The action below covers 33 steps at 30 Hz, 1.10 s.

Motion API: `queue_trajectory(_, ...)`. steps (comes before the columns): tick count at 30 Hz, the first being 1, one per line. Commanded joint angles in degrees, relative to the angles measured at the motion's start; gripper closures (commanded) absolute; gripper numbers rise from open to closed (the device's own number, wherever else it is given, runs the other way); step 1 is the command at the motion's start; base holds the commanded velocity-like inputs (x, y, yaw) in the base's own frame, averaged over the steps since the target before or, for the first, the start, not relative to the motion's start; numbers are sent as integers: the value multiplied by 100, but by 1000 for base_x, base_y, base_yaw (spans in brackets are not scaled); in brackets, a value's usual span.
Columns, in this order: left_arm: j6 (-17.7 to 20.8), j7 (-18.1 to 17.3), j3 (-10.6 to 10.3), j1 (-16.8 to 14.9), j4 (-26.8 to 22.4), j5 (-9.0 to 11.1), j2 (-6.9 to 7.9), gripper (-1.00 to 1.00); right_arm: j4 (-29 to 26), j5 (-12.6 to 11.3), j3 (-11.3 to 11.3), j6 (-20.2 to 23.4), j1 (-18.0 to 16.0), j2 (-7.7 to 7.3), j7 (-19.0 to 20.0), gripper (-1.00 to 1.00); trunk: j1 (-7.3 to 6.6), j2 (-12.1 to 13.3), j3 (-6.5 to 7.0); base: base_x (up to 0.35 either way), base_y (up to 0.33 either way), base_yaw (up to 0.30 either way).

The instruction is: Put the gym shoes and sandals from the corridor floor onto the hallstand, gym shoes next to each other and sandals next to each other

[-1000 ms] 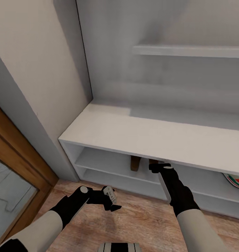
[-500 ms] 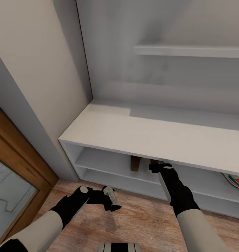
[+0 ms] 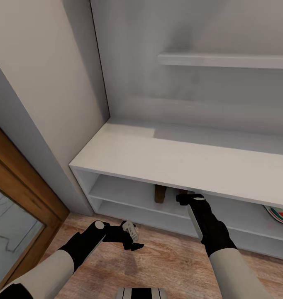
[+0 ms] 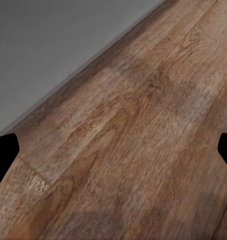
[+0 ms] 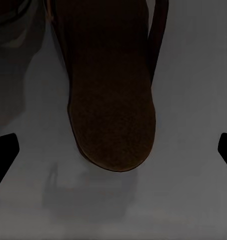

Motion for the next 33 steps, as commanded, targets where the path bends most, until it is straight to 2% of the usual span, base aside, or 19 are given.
queue_trajectory(1, 39, -11, -10, -2, -15, -5, 5, -100, -6, 27, 9, 37, -3, 0, -12, -100, -1, -2, -5, 0, 0, 0)
queue_trajectory(18, 39, -11, -10, -2, -15, -5, 5, -100, -6, 23, 9, 37, -3, -1, -12, -100, -1, -2, -5, -23, 0, 0)
queue_trajectory(33, 38, -11, -8, -2, -15, -5, 10, -100, -6, 32, 9, 37, -1, -6, -12, -100, -1, -2, -5, -306, 0, 0)
